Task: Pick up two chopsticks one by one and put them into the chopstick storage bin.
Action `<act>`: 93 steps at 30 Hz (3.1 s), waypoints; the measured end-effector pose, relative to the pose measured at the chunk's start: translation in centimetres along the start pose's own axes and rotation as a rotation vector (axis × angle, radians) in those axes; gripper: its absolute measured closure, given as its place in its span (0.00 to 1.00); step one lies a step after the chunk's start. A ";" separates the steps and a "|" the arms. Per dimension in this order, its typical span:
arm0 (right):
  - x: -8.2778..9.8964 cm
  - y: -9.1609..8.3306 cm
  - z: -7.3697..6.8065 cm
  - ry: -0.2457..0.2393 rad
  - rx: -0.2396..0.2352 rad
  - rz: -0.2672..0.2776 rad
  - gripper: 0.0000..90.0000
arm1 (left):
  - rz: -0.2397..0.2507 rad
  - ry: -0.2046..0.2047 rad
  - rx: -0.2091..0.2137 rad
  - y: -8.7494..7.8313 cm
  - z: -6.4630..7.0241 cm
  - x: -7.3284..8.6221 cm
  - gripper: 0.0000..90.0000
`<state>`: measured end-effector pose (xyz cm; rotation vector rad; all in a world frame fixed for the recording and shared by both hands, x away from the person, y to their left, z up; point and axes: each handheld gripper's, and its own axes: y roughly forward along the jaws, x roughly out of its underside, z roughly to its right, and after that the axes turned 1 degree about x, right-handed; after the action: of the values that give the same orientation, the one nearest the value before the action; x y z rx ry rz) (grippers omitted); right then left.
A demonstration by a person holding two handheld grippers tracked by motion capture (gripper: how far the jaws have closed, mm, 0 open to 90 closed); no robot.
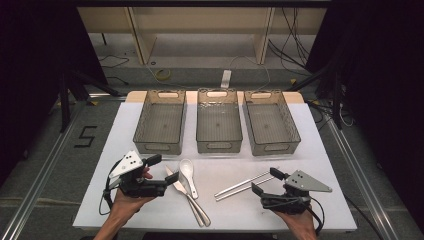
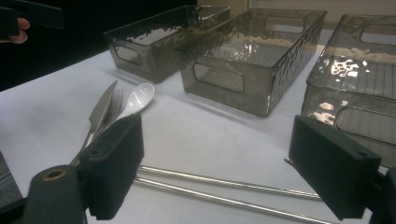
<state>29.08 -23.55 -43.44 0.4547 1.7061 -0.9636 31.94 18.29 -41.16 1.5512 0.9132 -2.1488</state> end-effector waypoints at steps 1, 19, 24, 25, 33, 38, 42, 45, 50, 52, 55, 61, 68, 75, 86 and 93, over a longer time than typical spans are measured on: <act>0.0 0.0 0.0 -0.001 -0.001 -0.002 0.21 | 0.000 0.000 0.000 0.0 0.0 0.0 0.13; -2.9 1.9 1.9 -0.184 -0.094 -0.296 0.23 | 0.002 -0.004 -0.006 -0.1 -0.1 0.0 0.13; -4.1 3.1 1.8 -0.252 -0.109 -0.372 0.25 | 0.007 -0.010 -0.004 -0.1 -0.1 0.0 0.13; -4.2 3.3 1.7 -0.259 -0.112 -0.385 0.25 | 0.008 -0.011 -0.005 -0.1 -0.1 0.0 0.13; -3.8 5.1 1.5 -0.335 -0.127 -0.555 0.32 | 0.005 -0.003 -0.005 -0.1 -0.1 0.0 0.13; -3.5 6.5 1.1 -0.387 -0.154 -0.637 0.40 | 0.004 -0.001 -0.005 -0.1 -0.1 -0.1 0.13; -3.3 7.7 1.1 -0.404 -0.173 -0.692 0.45 | 0.003 -0.001 -0.005 -0.1 -0.1 0.0 0.13; -3.2 8.3 1.2 -0.418 -0.178 -0.709 0.48 | 0.003 -0.002 -0.005 -0.1 -0.1 0.0 0.13; -2.5 9.5 1.2 -0.454 -0.187 -0.779 0.55 | 0.002 -0.003 -0.004 -0.1 -0.2 -0.1 0.13; -2.4 9.7 1.3 -0.460 -0.193 -0.795 0.58 | 0.001 -0.001 -0.004 0.0 -0.1 -0.1 0.13; -2.4 9.8 1.3 -0.465 -0.205 -0.810 0.61 | 0.002 -0.003 -0.004 -0.1 -0.1 0.0 0.13; -2.1 10.1 1.3 -0.483 -0.205 -0.829 0.64 | 0.001 -0.004 -0.004 0.0 -0.1 0.0 0.13; -1.8 10.4 1.6 -0.493 -0.206 -0.857 0.66 | 0.007 -0.007 -0.003 -0.1 -0.1 -0.1 0.13; -1.8 10.5 1.4 -0.509 -0.221 -0.869 0.70 | 0.002 0.002 -0.001 0.0 0.0 -0.1 0.13; -1.9 10.5 0.7 -0.532 -0.219 -0.942 0.70 | 0.003 0.004 -0.004 -0.1 0.0 -0.1 0.13; -1.9 10.6 0.3 -0.556 -0.216 -0.967 0.73 | -0.002 0.010 -0.007 -0.1 0.1 -0.1 0.13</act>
<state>37.40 -17.12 -45.64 -0.8029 1.4470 -1.3780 31.91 18.28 -41.00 1.5591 0.9253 -2.1392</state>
